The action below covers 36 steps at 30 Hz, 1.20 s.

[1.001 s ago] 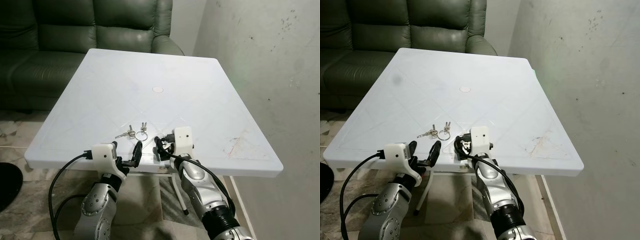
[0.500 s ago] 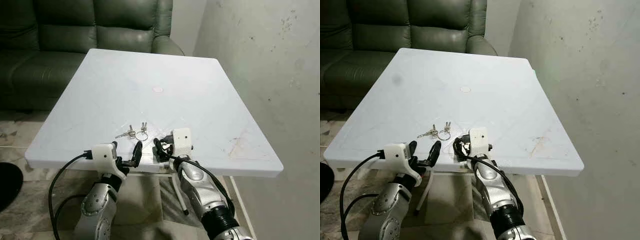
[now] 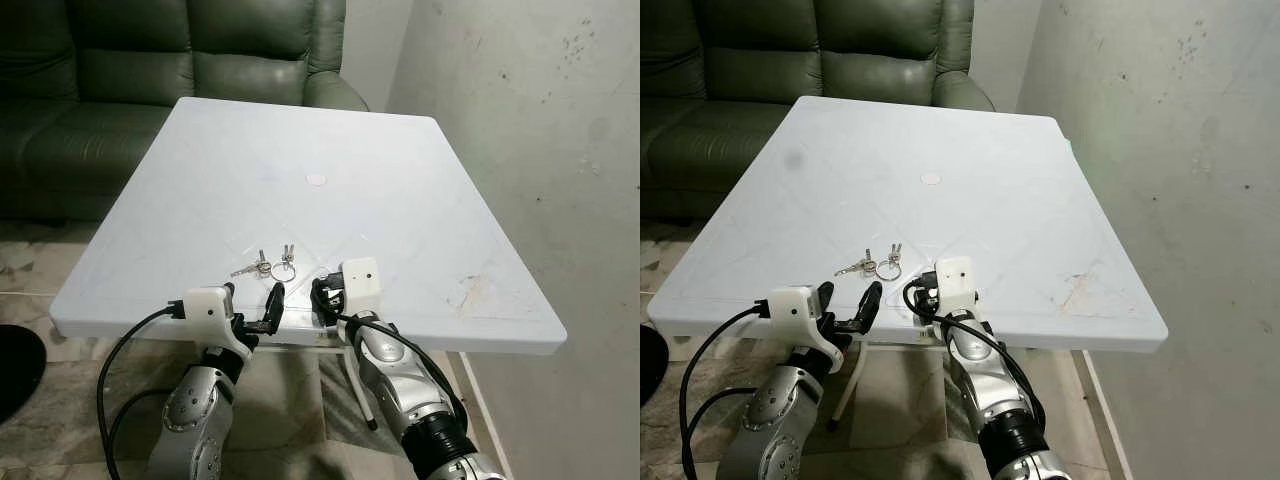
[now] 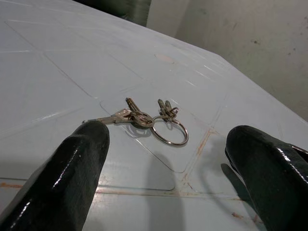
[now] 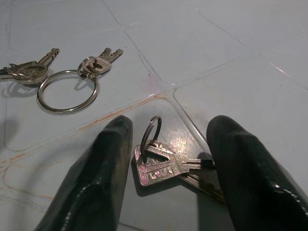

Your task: Hang keys on a hook

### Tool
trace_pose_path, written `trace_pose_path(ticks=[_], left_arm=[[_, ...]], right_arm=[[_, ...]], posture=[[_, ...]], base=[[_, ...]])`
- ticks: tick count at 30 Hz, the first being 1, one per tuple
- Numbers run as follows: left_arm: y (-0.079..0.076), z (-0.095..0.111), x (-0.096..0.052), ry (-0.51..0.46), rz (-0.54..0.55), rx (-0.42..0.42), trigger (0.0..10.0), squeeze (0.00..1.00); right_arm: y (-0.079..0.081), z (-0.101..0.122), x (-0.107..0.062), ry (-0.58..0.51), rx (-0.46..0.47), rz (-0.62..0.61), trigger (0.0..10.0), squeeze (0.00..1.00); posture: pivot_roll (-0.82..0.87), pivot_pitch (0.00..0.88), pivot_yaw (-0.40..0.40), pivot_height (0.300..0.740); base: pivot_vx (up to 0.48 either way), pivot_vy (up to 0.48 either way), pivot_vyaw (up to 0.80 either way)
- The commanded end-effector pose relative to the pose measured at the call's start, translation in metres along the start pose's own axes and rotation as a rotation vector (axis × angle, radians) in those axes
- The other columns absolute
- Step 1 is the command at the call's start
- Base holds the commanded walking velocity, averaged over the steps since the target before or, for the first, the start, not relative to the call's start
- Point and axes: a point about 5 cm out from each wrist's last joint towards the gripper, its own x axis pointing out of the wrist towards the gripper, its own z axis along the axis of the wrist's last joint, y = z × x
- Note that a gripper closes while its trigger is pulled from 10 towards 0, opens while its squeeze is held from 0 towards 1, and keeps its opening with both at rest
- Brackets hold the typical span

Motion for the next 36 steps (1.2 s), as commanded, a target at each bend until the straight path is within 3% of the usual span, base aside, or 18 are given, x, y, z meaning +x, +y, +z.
trace_pose_path(ticks=[1,36], left_arm=[[-0.0064,0.0027,0.0016,-0.008,-0.012,-0.003,10.0,0.00],[-0.0044,0.0046,0.0038,-0.012,-0.006,-0.004,10.0,0.00]], right_arm=[[0.0210,0.0085,0.0028,-0.014,0.037,0.043,0.0,0.00],[0.0223,0.0085,0.0020,-0.020,0.040,0.046,0.0,0.00]], posture=[[0.07,0.016,-0.109,0.740],[0.07,0.015,-0.108,0.740]], base=[[0.000,0.000,0.00],[0.000,0.000,0.00]])
